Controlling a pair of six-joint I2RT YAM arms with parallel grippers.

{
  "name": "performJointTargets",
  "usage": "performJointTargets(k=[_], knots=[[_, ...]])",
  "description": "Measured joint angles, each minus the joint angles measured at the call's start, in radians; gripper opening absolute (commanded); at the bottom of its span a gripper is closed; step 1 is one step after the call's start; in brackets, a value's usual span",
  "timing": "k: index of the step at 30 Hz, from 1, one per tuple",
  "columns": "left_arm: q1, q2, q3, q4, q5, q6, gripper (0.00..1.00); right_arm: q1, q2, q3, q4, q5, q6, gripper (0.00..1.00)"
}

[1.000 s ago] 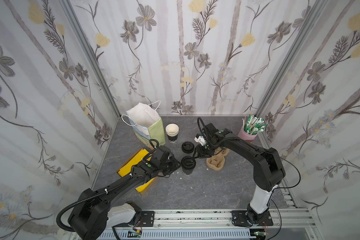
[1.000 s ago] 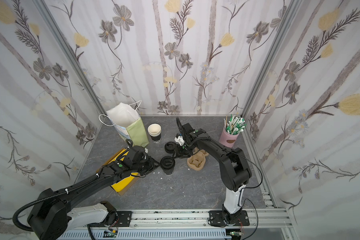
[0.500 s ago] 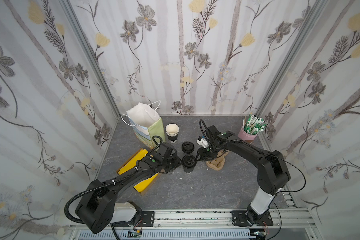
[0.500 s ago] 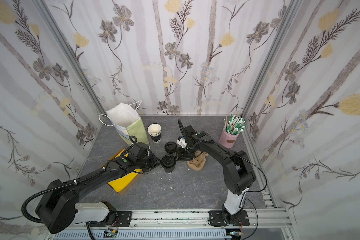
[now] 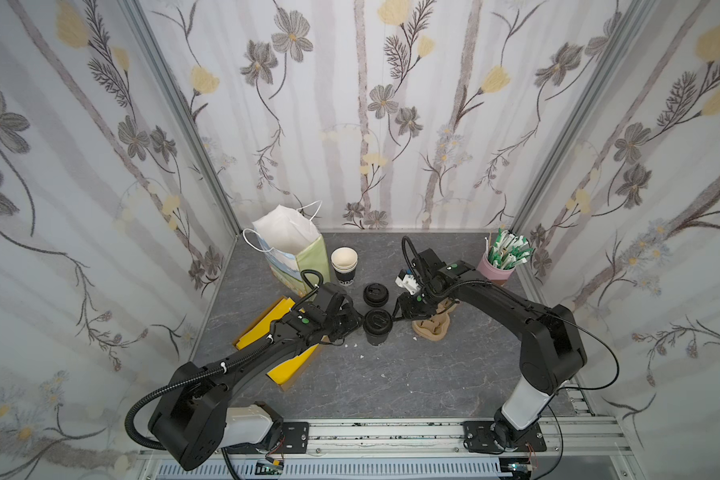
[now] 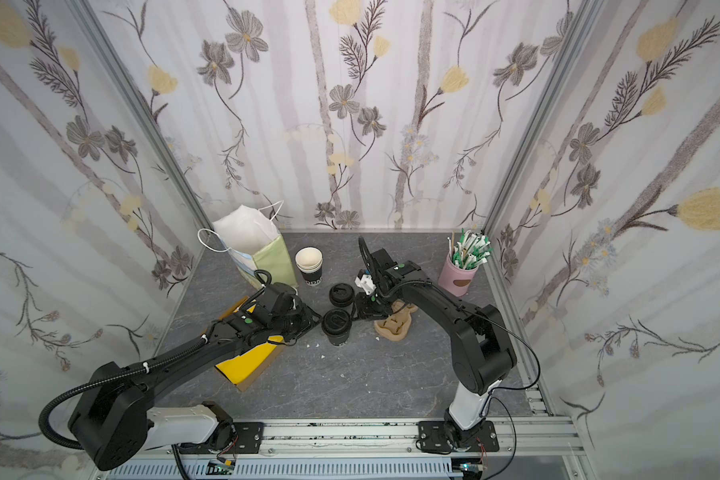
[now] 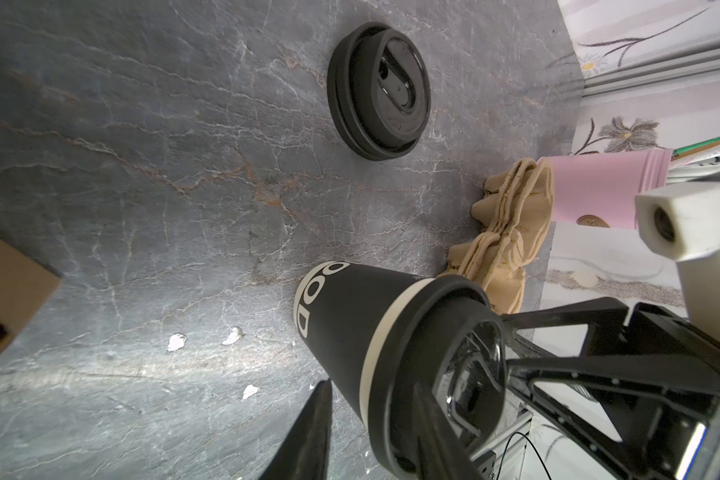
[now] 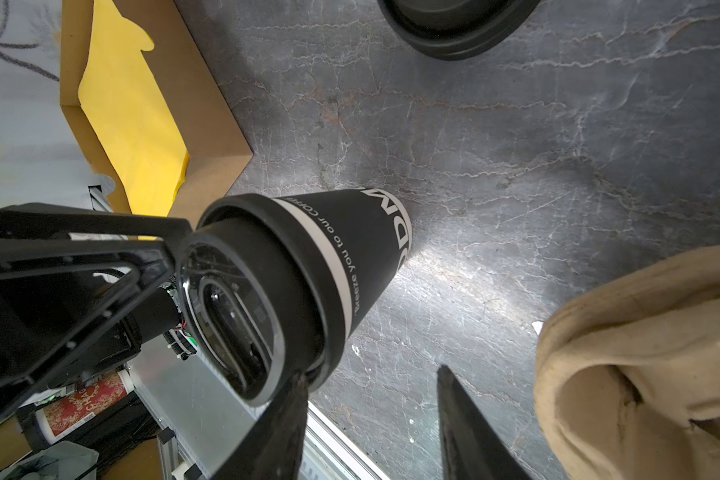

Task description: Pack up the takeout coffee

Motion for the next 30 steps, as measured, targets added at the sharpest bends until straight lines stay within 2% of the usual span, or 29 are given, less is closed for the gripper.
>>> performJointTargets(k=[10, 19, 30], knots=[[-0.003, -0.044, -0.046, -0.003, 0.046, -0.017, 0.36, -0.013, 0.049, 0.051, 0.001, 0.003, -0.001, 0.50], [-0.018, 0.018, -0.031, 0.002, 0.103, -0.003, 0.35, -0.013, 0.078, 0.061, 0.000, -0.011, -0.001, 0.50], [-0.019, 0.034, -0.047, 0.039, 0.107, 0.003, 0.35, -0.014, 0.085, 0.037, 0.013, -0.029, -0.003, 0.49]])
